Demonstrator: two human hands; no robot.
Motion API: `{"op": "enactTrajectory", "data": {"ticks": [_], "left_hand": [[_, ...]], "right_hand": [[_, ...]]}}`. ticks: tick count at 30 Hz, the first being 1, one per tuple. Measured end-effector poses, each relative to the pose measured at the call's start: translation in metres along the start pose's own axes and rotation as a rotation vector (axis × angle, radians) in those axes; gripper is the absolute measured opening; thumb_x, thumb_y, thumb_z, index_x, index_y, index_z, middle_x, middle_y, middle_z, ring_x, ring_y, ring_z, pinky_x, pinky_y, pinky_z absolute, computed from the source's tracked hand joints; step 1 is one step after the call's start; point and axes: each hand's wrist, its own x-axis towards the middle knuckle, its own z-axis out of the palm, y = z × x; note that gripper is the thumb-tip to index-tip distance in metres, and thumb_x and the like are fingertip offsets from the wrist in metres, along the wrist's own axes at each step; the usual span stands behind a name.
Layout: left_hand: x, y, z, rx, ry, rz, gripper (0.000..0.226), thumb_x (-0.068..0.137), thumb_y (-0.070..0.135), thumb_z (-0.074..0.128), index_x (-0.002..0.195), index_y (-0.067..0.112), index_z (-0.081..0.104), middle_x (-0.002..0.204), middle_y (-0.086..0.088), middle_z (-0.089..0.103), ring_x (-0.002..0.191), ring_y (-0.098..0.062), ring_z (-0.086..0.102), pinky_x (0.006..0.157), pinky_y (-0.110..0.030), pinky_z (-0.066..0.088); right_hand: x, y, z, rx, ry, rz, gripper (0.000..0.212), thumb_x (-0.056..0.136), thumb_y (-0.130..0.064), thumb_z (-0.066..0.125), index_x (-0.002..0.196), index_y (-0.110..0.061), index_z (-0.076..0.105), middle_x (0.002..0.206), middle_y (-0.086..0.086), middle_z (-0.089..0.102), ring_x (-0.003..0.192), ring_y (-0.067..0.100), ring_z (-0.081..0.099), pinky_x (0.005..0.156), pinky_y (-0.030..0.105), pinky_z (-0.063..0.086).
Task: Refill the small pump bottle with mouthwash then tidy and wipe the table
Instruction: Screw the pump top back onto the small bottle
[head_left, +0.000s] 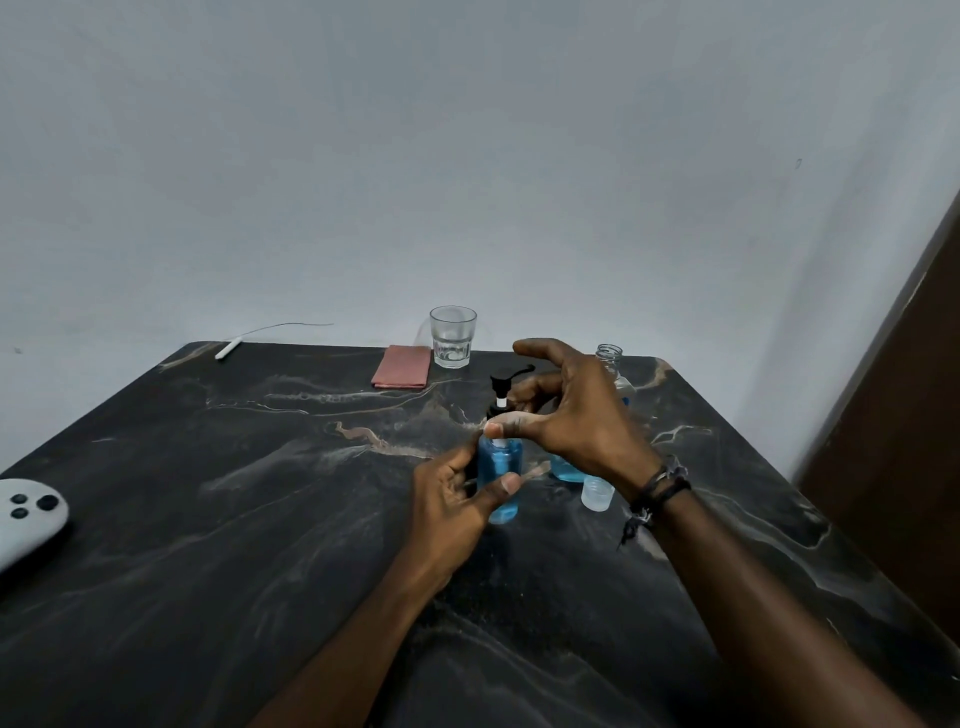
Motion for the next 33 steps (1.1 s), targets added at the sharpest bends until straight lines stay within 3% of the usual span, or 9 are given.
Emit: {"op": "enactTrajectory", "data": {"ticks": [2,5,11,15,21,26,30,33], "left_hand": [[0.001,-0.001,0.0,-0.008,-0.001,-0.009,0.044,0.078,-0.001,0.076,0.105,0.033,0.068,0.104,0.011,0.076,0.098,-0.011,0.073,0.074,-0.019,0.057],[0.001,0.0,0.0,-0.012,-0.01,-0.011,0.043,0.078,0.0,0.076,0.102,0.034,0.068,0.103,0.013,0.076,0.098,-0.01,0.073,0.074,-0.019,0.057],[0.001,-0.001,0.0,-0.007,-0.028,0.021,0.044,0.078,0.002,0.077,0.105,0.036,0.069,0.107,0.01,0.076,0.1,-0.012,0.072,0.076,-0.02,0.057],[0.001,-0.001,0.0,-0.014,-0.031,0.022,0.045,0.079,0.0,0.076,0.107,0.035,0.069,0.108,0.01,0.076,0.101,-0.012,0.072,0.076,-0.021,0.057],[0.001,-0.002,0.0,-0.013,-0.031,0.04,0.045,0.079,0.0,0.076,0.106,0.036,0.069,0.108,0.011,0.076,0.1,-0.011,0.072,0.076,-0.019,0.057],[0.001,-0.002,0.0,0.001,-0.028,0.053,0.047,0.079,0.002,0.077,0.102,0.042,0.072,0.107,0.01,0.076,0.1,-0.011,0.072,0.076,-0.019,0.057],[0.001,-0.004,0.0,0.01,-0.03,0.051,0.047,0.079,0.002,0.077,0.104,0.041,0.07,0.108,0.012,0.075,0.101,-0.01,0.072,0.077,-0.02,0.057],[0.0,-0.003,0.0,0.022,-0.032,0.059,0.045,0.079,0.001,0.076,0.103,0.038,0.07,0.106,0.015,0.075,0.099,-0.008,0.072,0.075,-0.017,0.056]], "right_hand": [[0.001,0.0,-0.001,-0.043,0.006,-0.017,0.098,0.051,-0.045,0.092,0.136,-0.025,0.048,0.08,-0.008,0.073,0.076,-0.002,0.069,0.064,0.007,0.049],[0.002,-0.002,-0.005,-0.018,-0.03,-0.004,0.106,0.046,-0.053,0.087,0.14,-0.026,0.043,0.081,-0.011,0.073,0.079,0.001,0.07,0.066,0.012,0.049],[0.003,-0.003,-0.004,-0.041,-0.077,0.0,0.094,0.061,-0.025,0.092,0.141,-0.024,0.044,0.079,-0.008,0.069,0.081,0.006,0.069,0.072,0.024,0.053],[0.003,-0.007,-0.008,0.052,-0.135,0.011,0.083,0.073,-0.008,0.084,0.143,-0.022,0.042,0.089,0.0,0.074,0.089,0.014,0.072,0.088,0.04,0.058],[0.004,-0.01,-0.013,0.067,-0.225,0.029,0.086,0.078,-0.002,0.078,0.148,-0.018,0.032,0.101,0.0,0.077,0.097,0.012,0.072,0.095,0.042,0.055],[0.004,-0.007,-0.011,0.016,-0.177,0.028,0.095,0.068,-0.01,0.088,0.147,-0.019,0.036,0.089,-0.004,0.076,0.088,0.009,0.072,0.086,0.035,0.059],[0.005,-0.004,-0.009,-0.079,-0.107,0.025,0.1,0.057,-0.026,0.094,0.142,-0.022,0.042,0.078,-0.009,0.073,0.074,0.0,0.069,0.068,0.015,0.051],[0.004,-0.005,-0.009,-0.173,-0.036,0.005,0.105,0.047,-0.045,0.094,0.137,-0.026,0.045,0.075,-0.012,0.07,0.076,-0.008,0.065,0.059,0.003,0.044]]}}
